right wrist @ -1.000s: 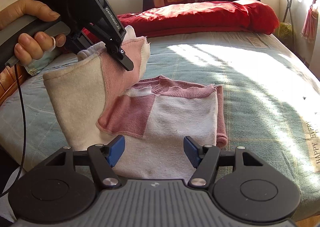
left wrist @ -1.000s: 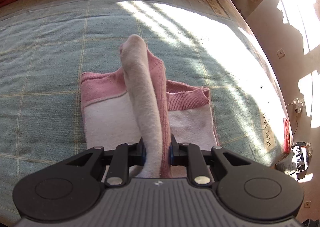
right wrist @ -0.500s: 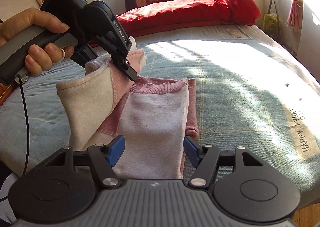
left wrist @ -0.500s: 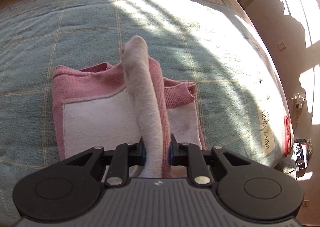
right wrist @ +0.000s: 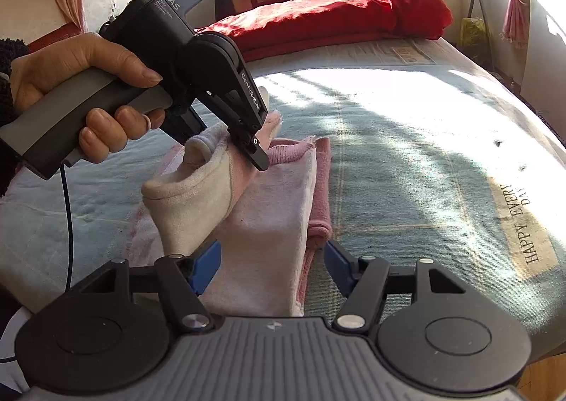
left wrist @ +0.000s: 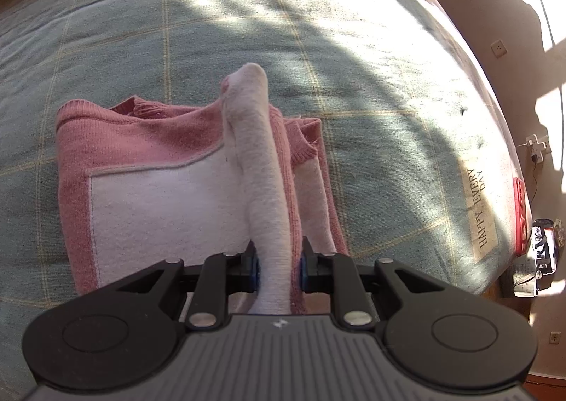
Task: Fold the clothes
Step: 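Fold the held side over onto the sweater with the left tool, then open the left tool and release the folded side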
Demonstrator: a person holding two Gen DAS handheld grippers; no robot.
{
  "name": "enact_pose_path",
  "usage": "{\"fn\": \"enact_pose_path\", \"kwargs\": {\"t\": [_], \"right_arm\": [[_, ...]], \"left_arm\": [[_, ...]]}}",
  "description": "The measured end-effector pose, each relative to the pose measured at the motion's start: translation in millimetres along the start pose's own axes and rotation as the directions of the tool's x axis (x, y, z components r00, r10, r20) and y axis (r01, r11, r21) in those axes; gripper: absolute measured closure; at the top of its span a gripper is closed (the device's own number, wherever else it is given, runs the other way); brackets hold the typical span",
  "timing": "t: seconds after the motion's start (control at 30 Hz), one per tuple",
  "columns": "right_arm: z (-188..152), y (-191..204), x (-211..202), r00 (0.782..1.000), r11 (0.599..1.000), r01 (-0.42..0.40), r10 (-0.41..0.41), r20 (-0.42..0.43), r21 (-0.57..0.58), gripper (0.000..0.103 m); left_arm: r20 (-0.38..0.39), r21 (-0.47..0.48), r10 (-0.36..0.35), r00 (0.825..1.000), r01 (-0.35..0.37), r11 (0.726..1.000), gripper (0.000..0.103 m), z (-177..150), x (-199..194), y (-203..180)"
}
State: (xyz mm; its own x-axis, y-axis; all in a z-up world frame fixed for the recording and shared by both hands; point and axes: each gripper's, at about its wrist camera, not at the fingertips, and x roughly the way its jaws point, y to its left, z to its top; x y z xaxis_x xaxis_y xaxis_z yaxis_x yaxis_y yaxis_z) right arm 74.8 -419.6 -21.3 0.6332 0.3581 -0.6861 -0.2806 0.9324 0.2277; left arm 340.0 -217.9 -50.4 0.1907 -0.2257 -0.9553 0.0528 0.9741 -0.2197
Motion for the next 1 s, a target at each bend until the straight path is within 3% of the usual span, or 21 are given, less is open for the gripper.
{"fn": "enact_pose_path", "kwargs": {"t": [0.53, 0.83, 1.0], "right_arm": [[-4.3, -12.4, 1.8, 1.0, 1.0, 0.022, -0.022, -0.021, 0.017, 0.034], [-4.0, -9.9, 4.3, 0.999, 1.0, 0.029, -0.029, -0.03, 0.01, 0.032], [-2.5, -7.5, 3.1, 0.999, 1.0, 0.029, -0.029, -0.029, 0.005, 0.032]], "left_arm": [[-0.04, -0.059, 0.022, 0.999, -0.024, 0.998, 0.082, 6.9, 37.7, -3.0], [-0.016, -0.069, -0.042, 0.999, 0.041, 0.997, 0.068, 16.9, 32.1, -8.9], [0.001, -0.008, -0.084, 0.996, 0.084, 0.996, 0.065, 15.5, 16.0, -16.3]]}}
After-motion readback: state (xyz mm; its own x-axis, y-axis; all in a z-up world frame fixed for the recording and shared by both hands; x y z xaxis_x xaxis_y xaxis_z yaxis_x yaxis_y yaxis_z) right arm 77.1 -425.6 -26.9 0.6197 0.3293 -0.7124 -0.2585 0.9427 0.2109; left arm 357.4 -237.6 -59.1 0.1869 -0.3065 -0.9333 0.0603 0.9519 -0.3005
